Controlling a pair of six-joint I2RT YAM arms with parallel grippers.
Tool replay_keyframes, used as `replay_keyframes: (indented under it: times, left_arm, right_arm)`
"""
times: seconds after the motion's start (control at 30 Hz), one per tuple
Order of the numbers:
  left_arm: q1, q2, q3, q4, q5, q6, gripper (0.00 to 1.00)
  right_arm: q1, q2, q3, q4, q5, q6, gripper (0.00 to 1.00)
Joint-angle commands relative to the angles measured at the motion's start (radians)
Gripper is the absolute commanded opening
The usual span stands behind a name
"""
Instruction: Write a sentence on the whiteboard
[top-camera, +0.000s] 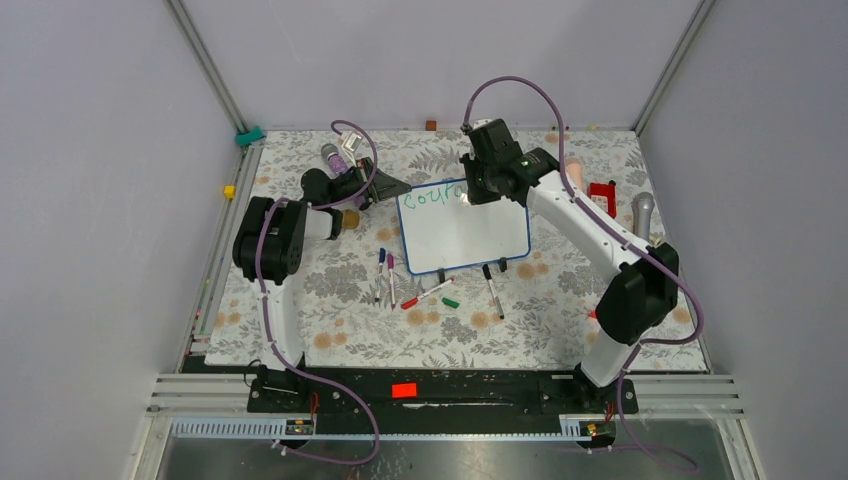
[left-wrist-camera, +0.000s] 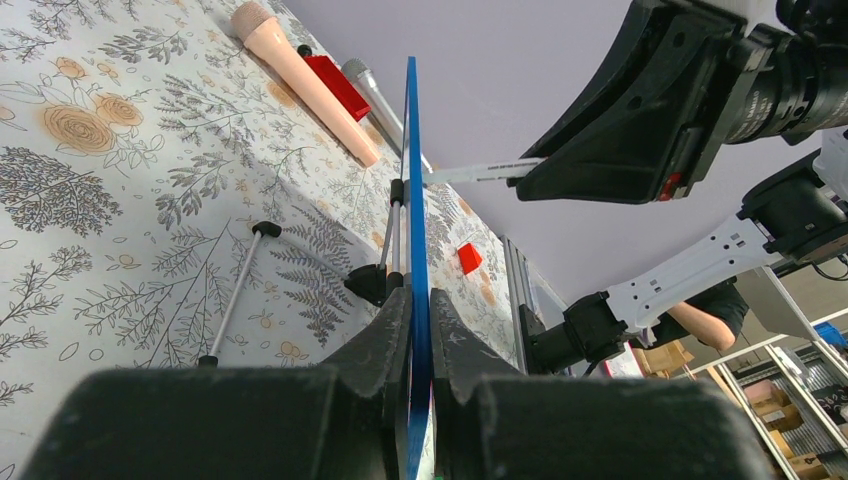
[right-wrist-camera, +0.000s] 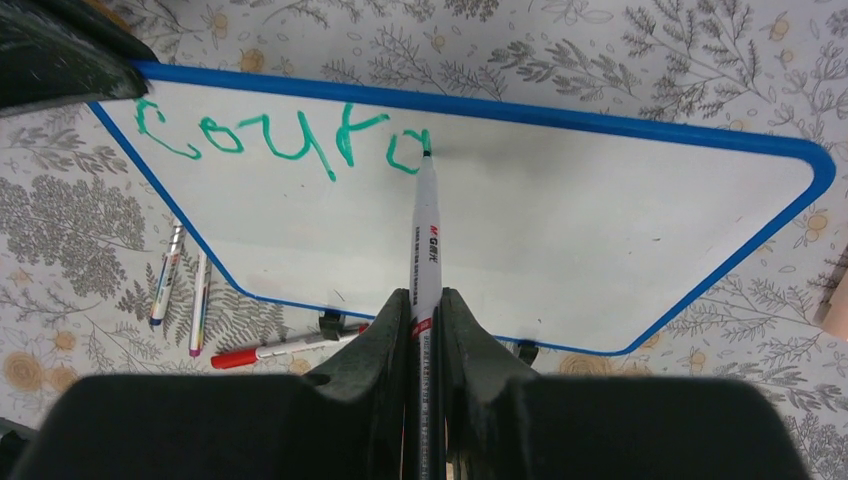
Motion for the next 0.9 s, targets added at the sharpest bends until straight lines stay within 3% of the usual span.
replay_keyframes:
  times: [0.0, 0.33, 0.87]
  left_arm:
    - [-0.034, -0.013, 0.007, 0.049, 0.116, 0.005, 0.00]
    - [-0.033, -0.013, 0.007, 0.049, 0.117, 0.005, 0.00]
    - [-0.033, -0.015, 0.006, 0.049, 0.116, 0.007, 0.00]
  right_arm:
    - [-0.004, -0.031, -0.051, 0.014, 0.025, 0.010, 0.00]
    - [-0.007, -0.056, -0.041, 0.012, 0.046, 0.006, 0.00]
    - [-0.059, -0.129, -0.070, 0.057, -0.061, 0.005, 0.00]
